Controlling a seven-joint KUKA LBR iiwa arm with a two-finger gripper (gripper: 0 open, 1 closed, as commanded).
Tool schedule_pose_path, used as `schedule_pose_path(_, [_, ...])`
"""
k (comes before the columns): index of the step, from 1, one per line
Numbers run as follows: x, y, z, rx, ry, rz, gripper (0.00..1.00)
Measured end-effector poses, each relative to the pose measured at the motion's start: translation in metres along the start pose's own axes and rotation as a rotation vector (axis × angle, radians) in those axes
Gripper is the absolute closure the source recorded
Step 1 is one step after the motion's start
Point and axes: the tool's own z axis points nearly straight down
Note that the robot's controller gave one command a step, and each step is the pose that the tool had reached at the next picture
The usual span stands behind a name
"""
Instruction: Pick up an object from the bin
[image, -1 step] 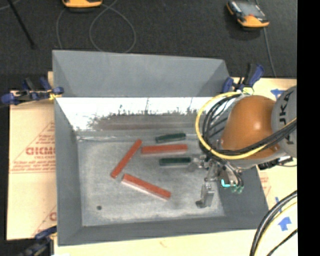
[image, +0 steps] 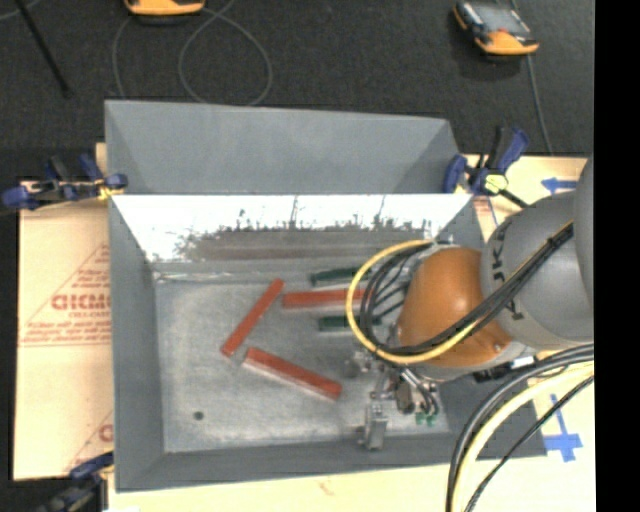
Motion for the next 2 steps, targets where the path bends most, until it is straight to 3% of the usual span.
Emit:
schedule_pose_path(1, [-0.022,-0.012,-0.038,0.003,-0.006,-0.202,0.00])
schedule_pose_path(2, [-0.048,0.088,0.001,-0.003,-0.005,-0.225,0.00])
